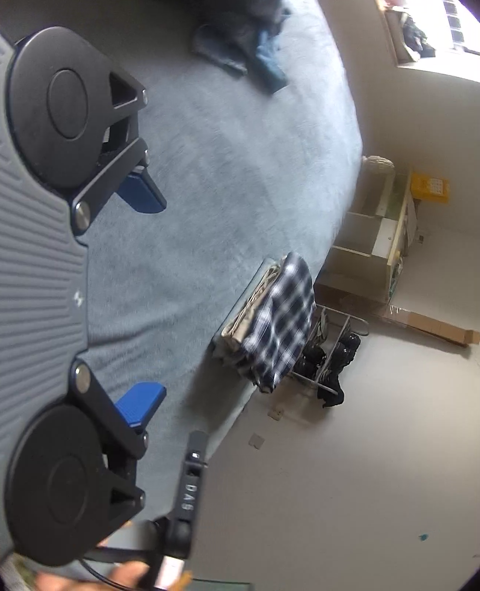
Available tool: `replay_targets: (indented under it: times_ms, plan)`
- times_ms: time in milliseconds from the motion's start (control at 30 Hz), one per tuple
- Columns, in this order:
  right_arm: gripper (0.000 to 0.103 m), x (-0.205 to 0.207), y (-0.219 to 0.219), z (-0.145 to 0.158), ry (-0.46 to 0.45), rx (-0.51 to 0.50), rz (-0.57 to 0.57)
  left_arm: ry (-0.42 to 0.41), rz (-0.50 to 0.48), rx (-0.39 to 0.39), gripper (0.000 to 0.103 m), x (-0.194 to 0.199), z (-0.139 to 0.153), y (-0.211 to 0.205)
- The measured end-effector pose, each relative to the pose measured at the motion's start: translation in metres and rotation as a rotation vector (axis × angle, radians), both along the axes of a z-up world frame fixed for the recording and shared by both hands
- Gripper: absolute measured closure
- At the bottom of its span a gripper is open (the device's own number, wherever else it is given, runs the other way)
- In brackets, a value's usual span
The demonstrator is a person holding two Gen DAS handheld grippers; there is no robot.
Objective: Fold clothes
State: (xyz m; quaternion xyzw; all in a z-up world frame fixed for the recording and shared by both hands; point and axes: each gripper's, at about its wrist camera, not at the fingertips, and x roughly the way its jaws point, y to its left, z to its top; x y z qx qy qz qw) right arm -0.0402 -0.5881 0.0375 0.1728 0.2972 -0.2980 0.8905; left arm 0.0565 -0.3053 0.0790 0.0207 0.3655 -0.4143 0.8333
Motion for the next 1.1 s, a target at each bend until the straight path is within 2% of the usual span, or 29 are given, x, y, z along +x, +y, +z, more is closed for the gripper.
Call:
replay_targets:
  times_ms: [167, 233, 267, 367, 467, 500, 600, 833, 1100]
  plan:
    - [0.011, -0.017, 0.007, -0.001, -0.025, -0.013, -0.009, 0.001, 0.086, 0.029, 0.004, -0.019, 0.004, 0.002]
    - [0.009, -0.019, 0.011, 0.007, -0.007, -0.017, 0.024, 0.013, 0.123, 0.008, 0.0, -0.027, 0.01, 0.001]
    - [0.005, -0.02, 0.014, 0.012, 0.002, -0.026, 0.042, 0.004, 0.137, 0.002, 0.0, -0.031, 0.015, -0.001]
    - [0.001, -0.029, 0.026, 0.022, -0.012, -0.083, 0.093, -0.068, 0.169, 0.023, 0.0, -0.046, 0.026, -0.01]
    - [0.001, -0.044, 0.036, 0.025, -0.045, -0.136, 0.105, -0.124, 0.211, 0.042, 0.0, -0.059, 0.038, -0.016]
    - [0.001, -0.049, 0.038, 0.025, -0.049, -0.146, 0.097, -0.119, 0.22, 0.056, 0.0, -0.062, 0.041, -0.019]
    - [0.001, -0.059, 0.041, 0.026, -0.047, -0.144, 0.077, -0.098, 0.242, 0.093, 0.0, -0.07, 0.046, -0.027]
    - [0.001, -0.07, 0.044, 0.032, -0.011, -0.219, 0.018, -0.165, 0.248, 0.119, 0.0, -0.09, 0.052, -0.031]
    - [0.001, -0.074, 0.059, 0.034, 0.034, -0.306, 0.025, -0.161, 0.273, 0.077, 0.0, -0.096, 0.06, -0.02]
